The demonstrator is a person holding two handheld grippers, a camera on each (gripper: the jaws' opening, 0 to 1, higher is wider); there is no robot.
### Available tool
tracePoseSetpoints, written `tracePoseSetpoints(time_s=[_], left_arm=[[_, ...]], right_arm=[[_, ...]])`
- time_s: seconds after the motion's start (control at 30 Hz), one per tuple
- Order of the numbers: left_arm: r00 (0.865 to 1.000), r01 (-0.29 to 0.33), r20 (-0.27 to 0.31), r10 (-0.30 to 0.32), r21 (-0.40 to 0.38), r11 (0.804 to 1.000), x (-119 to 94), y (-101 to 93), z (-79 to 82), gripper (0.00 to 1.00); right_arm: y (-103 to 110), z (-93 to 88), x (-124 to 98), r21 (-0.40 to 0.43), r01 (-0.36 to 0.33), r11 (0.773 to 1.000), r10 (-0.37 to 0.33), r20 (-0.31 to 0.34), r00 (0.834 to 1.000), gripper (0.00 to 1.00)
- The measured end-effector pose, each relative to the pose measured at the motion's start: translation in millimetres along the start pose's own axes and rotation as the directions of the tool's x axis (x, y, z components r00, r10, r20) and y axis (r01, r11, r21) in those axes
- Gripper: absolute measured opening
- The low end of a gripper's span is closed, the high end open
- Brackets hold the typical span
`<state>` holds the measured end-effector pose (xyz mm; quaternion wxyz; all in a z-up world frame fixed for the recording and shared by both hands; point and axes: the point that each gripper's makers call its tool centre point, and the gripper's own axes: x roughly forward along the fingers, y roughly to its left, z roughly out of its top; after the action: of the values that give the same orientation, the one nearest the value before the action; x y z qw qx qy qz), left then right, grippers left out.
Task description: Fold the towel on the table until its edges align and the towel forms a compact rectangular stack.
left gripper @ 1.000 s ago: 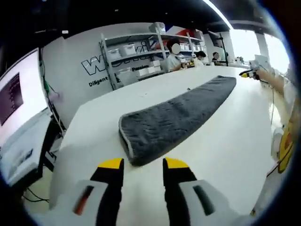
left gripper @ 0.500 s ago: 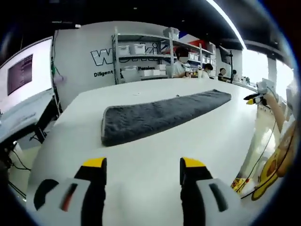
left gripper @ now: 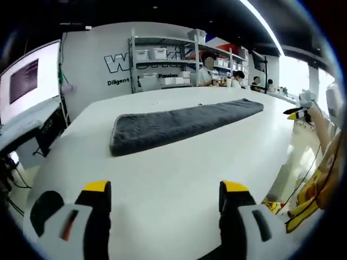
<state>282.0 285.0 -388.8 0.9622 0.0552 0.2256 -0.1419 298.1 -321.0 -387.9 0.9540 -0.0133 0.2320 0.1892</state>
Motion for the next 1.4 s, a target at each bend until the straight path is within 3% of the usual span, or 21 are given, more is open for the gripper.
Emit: tracePoseSetpoints(time_s=[0.13, 0.33, 0.43, 0.53, 0.63, 0.7, 0.77, 0.87, 0.9, 0.93, 1.0, 1.03, 1.1, 1.23, 1.37, 1.4], left_arm=[[0.999, -0.007, 0.041, 0.009, -0.049, 0.999, 1, -0.3, 4.6, 0.87], [0.998, -0.004, 0.067, 0.007, -0.05, 0.999, 2, -4.9, 11.6, 0.9], [0.998, 0.004, 0.068, -0.001, -0.048, 0.999, 5, -5.8, 13.3, 0.9], [0.998, -0.011, 0.065, 0.014, -0.044, 0.999, 6, -1.9, 13.1, 0.9], [0.997, -0.005, 0.078, 0.01, -0.059, 0.998, 7, -1.7, 14.6, 0.9], [0.997, 0.002, 0.083, 0.003, -0.064, 0.998, 7, -2.1, 15.1, 0.9], [0.996, 0.006, 0.088, 0.0, -0.064, 0.998, 8, -2.2, 15.7, 0.9], [0.995, 0.015, 0.102, -0.008, -0.069, 0.998, 10, -2.0, 17.7, 0.89], [0.994, 0.017, 0.109, -0.009, -0.073, 0.997, 10, -1.5, 18.6, 0.89], [0.994, 0.019, 0.111, -0.011, -0.075, 0.997, 11, -1.2, 19.0, 0.89], [0.993, 0.023, 0.118, -0.014, -0.077, 0.997, 12, -1.1, 20.3, 0.89], [0.992, 0.028, 0.124, -0.018, -0.078, 0.997, 13, -1.3, 21.9, 0.89], [0.991, 0.036, 0.128, -0.026, -0.076, 0.996, 14, -2.3, 23.4, 0.89], [0.99, 0.044, 0.134, -0.034, -0.072, 0.996, 18, -3.6, 24.9, 0.88], [0.99, 0.046, 0.135, -0.035, -0.077, 0.996, 21, -4.2, 24.3, 0.88], [0.99, 0.049, 0.136, -0.038, -0.078, 0.996, 21, -5.0, 24.1, 0.88]], right_arm=[[2, 7.4, 5, 0.033, 0.0, 0.999, -0.001, 0.043, 0.999, 0.99], [7, 26.5, 15, 0.102, -0.051, 0.993, 0.039, 0.117, 0.992, 1.0], [6, 31.6, 25, 0.124, -0.057, 0.991, 0.042, 0.12, 0.992, 1.0], [7, 44.7, 35, 0.232, -0.113, 0.966, 0.073, 0.176, 0.982, 0.99], [4, 56.9, 48, 0.372, -0.165, 0.913, 0.086, 0.219, 0.972, 0.98], [-4, 68.7, 56, 0.501, -0.211, 0.839, 0.083, 0.264, 0.961, 0.89], [-14, 81.6, 61, 0.559, -0.237, 0.795, 0.063, 0.313, 0.948, 0.83], [-27, 89.7, 72, 0.623, -0.222, 0.75, 0.028, 0.305, 0.952, 0.8], [-34, 91.5, 75, 0.653, -0.222, 0.724, 0.017, 0.305, 0.952, 0.77], [-42, 93.4, 79, 0.696, -0.23, 0.681, 0.003, 0.312, 0.95, 0.75], [-53, 92.0, 82, 0.736, -0.224, 0.638, -0.015, 0.303, 0.953, 0.73], [-60, 90.6, 83, 0.746, -0.211, 0.632, -0.031, 0.296, 0.955, 0.73], [-78, 81.7, 86, 0.74, -0.141, 0.658, -0.065, 0.241, 0.968, 0.73], [-86, 79.1, 91, 0.751, -0.132, 0.647, -0.068, 0.229, 0.971, 0.73], [-90, 77.5, 99, 0.748, -0.117, 0.653, -0.064, 0.209, 0.976, 0.72], [-93, 78.1, 102, 0.755, -0.121, 0.645, -0.064, 0.21, 0.976, 0.71]])
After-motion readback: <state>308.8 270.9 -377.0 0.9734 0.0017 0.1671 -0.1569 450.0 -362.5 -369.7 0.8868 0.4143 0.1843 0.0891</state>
